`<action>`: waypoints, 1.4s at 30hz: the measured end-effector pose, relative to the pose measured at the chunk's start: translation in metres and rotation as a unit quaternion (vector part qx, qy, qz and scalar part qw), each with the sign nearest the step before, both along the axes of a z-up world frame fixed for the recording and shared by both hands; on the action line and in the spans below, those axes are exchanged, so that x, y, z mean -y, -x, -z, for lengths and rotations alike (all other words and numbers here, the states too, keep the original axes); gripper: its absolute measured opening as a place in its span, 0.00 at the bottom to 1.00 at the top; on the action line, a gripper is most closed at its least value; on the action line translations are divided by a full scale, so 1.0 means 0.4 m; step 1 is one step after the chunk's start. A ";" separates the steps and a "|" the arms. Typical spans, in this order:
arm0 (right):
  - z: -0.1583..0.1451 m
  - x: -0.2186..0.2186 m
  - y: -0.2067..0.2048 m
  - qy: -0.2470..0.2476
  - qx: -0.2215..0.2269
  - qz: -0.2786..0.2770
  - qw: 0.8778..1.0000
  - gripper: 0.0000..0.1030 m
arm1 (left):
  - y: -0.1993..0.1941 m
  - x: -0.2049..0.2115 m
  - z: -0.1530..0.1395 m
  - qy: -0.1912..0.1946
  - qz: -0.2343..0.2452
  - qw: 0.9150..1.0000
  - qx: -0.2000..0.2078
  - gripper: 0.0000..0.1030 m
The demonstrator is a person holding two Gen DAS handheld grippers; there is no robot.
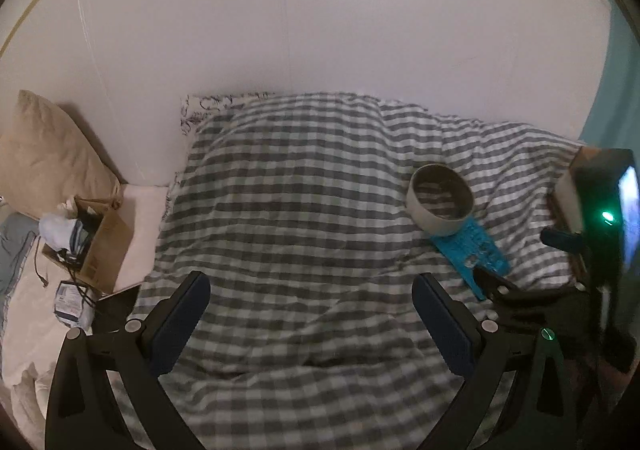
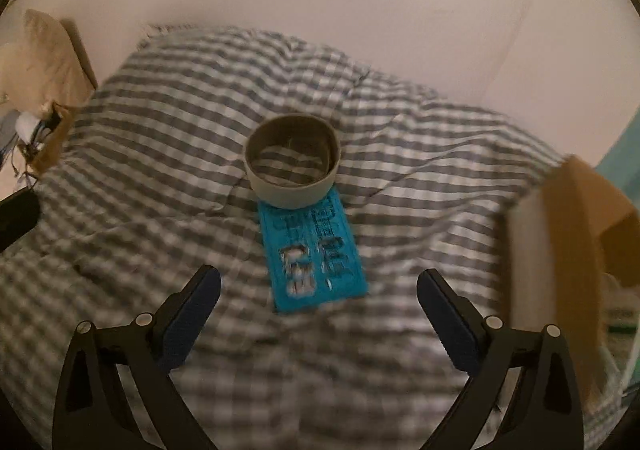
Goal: Organize objects
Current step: 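Move both tools to the bed and grasp the blue blister pack with the right tool, then grasp the beige tape roll with the left tool while the right tool holds the blister pack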
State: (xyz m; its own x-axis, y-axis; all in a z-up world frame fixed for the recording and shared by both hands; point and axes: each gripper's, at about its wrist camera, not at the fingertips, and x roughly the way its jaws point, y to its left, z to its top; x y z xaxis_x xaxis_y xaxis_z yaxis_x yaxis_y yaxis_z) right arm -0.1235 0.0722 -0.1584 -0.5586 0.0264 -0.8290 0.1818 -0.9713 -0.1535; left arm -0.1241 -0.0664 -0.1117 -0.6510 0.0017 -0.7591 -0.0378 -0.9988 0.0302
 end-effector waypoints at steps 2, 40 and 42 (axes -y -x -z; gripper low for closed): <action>0.041 -0.007 0.045 -0.001 0.016 0.006 1.000 0.96 | 0.020 -0.004 0.026 0.001 -0.002 1.000 0.008 1.00; 0.003 -0.235 0.031 0.040 -0.024 0.104 0.994 0.68 | 0.228 -0.273 0.180 0.005 0.095 0.995 0.042 1.00; 0.011 -0.238 0.042 0.043 -0.022 0.109 0.993 0.68 | 0.234 -0.281 0.186 0.008 0.099 0.994 0.042 1.00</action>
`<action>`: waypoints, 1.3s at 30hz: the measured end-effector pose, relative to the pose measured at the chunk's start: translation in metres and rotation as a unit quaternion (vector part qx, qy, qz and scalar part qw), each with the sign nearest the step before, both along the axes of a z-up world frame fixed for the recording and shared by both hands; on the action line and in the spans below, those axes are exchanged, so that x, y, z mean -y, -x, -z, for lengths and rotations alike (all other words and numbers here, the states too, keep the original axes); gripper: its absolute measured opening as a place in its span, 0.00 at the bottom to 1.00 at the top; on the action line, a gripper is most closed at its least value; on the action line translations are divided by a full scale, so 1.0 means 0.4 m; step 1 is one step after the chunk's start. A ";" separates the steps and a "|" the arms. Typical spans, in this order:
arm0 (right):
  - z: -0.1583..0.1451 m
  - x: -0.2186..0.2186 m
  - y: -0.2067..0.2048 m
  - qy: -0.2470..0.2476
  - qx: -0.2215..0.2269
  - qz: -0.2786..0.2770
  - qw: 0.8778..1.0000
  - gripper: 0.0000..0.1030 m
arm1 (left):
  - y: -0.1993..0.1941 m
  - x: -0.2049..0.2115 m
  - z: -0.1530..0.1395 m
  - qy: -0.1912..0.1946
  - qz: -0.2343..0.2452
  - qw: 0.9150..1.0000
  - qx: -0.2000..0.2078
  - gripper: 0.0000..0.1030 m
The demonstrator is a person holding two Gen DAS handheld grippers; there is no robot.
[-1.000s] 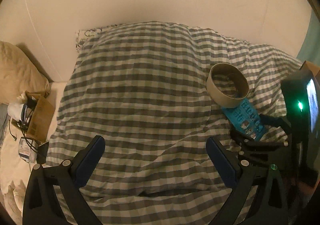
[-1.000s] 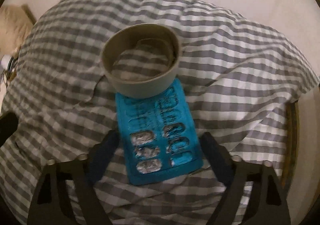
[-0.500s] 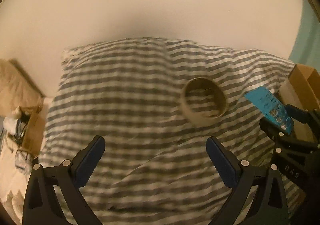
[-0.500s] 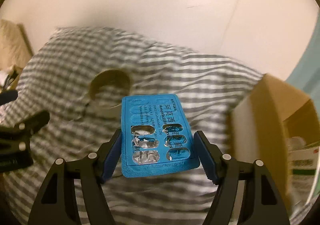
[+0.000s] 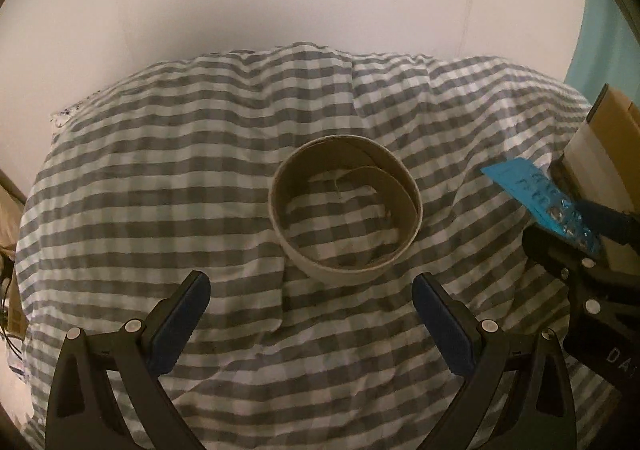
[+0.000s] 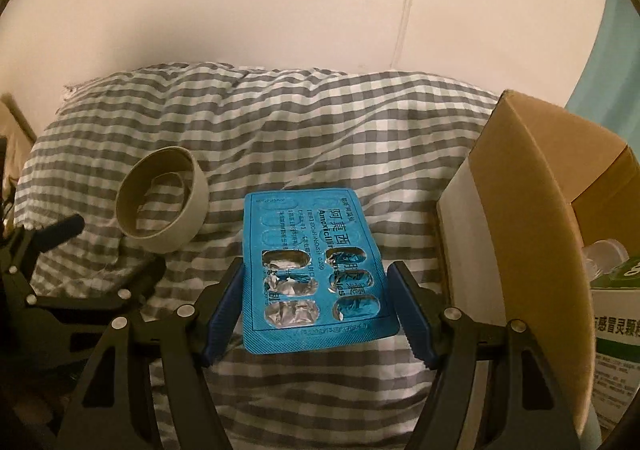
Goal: Organize objects
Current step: 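Grasp the beige tape roll with the left tool while the right tool holds the blister pack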
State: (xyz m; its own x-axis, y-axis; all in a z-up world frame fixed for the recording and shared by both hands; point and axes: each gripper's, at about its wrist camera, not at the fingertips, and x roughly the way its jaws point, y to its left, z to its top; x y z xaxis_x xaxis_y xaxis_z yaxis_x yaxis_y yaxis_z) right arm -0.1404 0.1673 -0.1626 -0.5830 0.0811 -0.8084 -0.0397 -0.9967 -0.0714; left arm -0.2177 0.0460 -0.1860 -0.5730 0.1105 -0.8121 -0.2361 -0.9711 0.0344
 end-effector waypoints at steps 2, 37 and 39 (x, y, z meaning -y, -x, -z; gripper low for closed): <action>0.008 -0.004 0.011 0.005 -0.004 0.005 1.000 0.68 | 0.006 -0.006 0.001 -0.004 0.004 1.000 -0.001 1.00; -0.029 -0.022 -0.008 0.042 -0.010 0.006 0.999 0.67 | -0.028 0.088 -0.079 -0.042 -0.010 0.999 -0.007 0.77; -0.064 -0.013 -0.032 0.050 -0.016 -0.002 0.999 0.67 | -0.074 0.115 -0.128 -0.042 -0.015 0.999 -0.018 0.77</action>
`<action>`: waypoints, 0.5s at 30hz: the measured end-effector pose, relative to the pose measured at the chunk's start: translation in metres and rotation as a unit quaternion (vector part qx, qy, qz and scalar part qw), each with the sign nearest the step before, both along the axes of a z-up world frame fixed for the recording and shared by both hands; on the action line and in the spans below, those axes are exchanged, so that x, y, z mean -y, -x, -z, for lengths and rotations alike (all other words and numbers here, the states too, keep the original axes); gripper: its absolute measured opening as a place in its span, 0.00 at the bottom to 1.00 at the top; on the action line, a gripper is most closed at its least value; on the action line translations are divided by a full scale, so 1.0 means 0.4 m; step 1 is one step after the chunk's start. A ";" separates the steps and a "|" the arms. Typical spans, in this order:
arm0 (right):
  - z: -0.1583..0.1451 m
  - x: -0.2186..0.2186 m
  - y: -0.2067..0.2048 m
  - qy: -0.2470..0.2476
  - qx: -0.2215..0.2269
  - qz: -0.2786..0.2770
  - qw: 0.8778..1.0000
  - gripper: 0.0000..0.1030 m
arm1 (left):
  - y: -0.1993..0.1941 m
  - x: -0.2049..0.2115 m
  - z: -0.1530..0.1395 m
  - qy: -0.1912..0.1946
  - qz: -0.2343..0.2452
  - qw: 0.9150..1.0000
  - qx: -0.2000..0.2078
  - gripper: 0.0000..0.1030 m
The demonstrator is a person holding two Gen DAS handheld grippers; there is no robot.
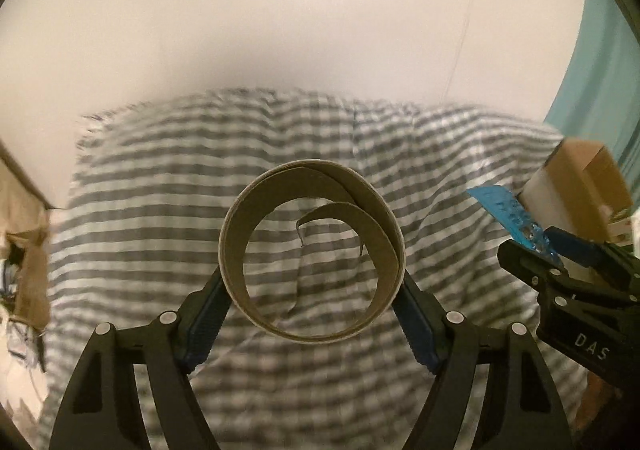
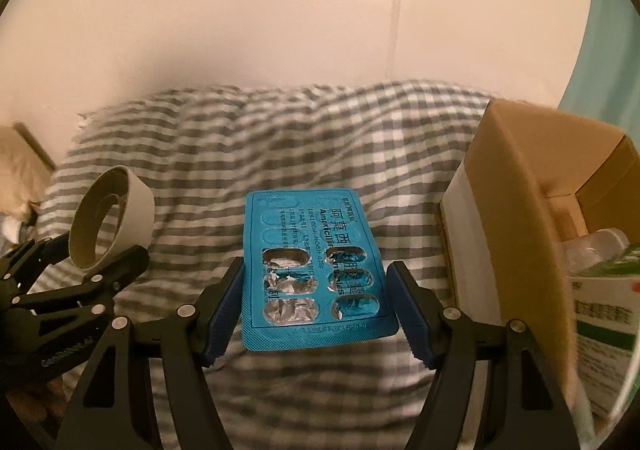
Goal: Organize objects
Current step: 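Grasp the beige tape roll with the left tool while the right tool holds the blister pack, then carry the tape roll and blister pack over the cardboard box and release both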
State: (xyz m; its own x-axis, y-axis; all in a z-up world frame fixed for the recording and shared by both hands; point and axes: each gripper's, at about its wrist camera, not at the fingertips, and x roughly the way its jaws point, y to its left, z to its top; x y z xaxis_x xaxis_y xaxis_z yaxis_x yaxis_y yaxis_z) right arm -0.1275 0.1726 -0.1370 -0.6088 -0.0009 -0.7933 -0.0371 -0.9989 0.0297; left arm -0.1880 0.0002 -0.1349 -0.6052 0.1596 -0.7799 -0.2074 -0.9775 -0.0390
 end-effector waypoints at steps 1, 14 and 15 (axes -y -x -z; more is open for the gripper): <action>-0.031 0.006 -0.022 0.002 -0.008 -0.006 1.000 0.67 | -0.038 0.000 -0.033 0.003 -0.002 1.000 -0.008 0.77; -0.452 -0.112 -0.331 -0.032 -0.132 -0.015 0.991 0.67 | -0.372 -0.092 -0.454 -0.022 0.019 0.993 -0.118 0.77; -0.485 -0.130 -0.356 -0.041 -0.141 -0.015 0.989 0.67 | -0.390 -0.107 -0.478 -0.027 0.025 0.992 -0.124 0.77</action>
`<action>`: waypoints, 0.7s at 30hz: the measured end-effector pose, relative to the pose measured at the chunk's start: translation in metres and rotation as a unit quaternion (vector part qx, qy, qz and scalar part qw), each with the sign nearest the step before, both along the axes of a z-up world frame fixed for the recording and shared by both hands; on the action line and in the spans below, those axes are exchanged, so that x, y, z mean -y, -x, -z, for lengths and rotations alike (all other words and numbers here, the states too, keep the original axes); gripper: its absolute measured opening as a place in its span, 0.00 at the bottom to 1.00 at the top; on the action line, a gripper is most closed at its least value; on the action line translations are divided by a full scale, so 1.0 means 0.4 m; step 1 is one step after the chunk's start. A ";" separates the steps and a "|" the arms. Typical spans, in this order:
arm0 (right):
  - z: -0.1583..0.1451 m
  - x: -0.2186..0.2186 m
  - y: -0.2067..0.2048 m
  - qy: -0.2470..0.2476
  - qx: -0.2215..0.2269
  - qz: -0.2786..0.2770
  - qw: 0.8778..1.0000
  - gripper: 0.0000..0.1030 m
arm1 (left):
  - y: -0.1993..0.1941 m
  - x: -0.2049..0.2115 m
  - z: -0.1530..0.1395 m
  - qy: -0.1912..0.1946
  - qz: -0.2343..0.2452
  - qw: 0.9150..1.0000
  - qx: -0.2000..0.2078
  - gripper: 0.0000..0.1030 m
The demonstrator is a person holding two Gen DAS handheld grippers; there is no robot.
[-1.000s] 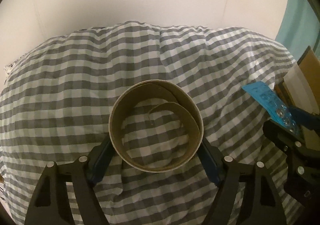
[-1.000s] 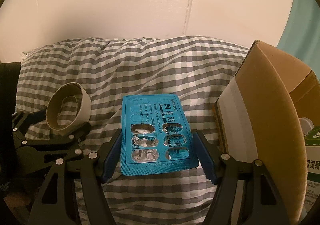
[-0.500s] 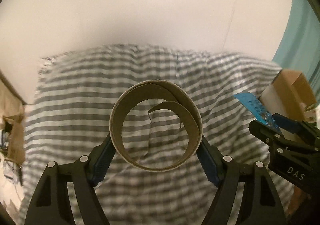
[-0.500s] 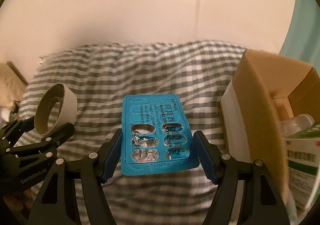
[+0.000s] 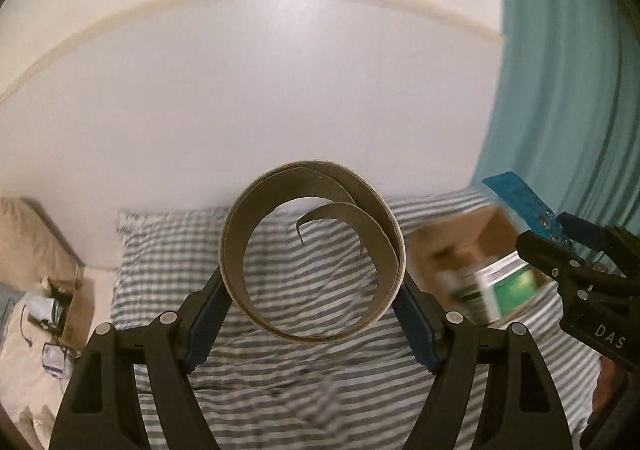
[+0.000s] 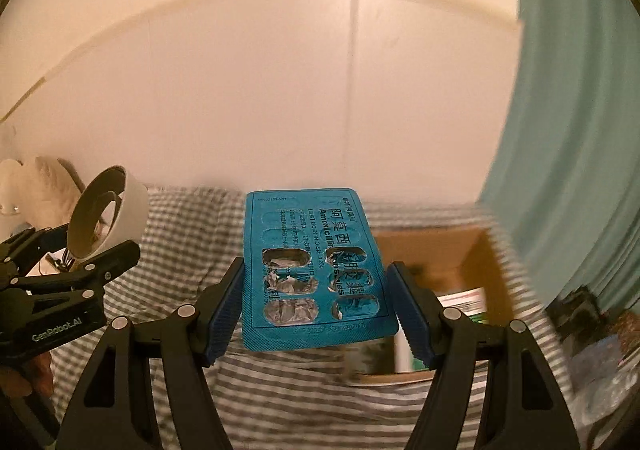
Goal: Organize objects
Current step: 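Carry the tape roll and blister pack over the cardboard box and release both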
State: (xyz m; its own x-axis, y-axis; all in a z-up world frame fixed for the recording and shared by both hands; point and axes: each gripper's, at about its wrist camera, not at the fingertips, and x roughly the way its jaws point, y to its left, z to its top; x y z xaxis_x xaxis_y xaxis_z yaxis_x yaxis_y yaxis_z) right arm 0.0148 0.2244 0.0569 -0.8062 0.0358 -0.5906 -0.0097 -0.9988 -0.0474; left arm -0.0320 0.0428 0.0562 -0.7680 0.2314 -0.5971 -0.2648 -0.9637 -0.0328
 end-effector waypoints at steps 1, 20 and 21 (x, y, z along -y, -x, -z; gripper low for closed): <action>-0.018 -0.010 -0.010 -0.006 -0.004 0.000 1.000 0.67 | -0.020 -0.018 -0.020 -0.007 0.007 1.000 -0.006 0.77; -0.035 -0.292 0.028 -0.059 0.026 0.019 0.998 0.67 | 0.011 -0.359 0.047 0.000 0.058 0.998 -0.001 0.77; -0.022 -0.301 0.041 -0.057 0.032 0.021 0.998 0.67 | 0.017 -0.378 0.062 0.006 0.061 0.998 0.001 0.77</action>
State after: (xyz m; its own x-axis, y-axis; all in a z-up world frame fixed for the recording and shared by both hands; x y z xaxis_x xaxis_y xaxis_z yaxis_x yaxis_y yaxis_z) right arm -0.0017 0.3448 0.0655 -0.7635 0.1393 -0.6306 -0.0456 -0.9857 -0.1625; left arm -0.0389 0.1940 0.0315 -0.7334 0.3155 -0.6022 -0.3801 -0.9247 -0.0216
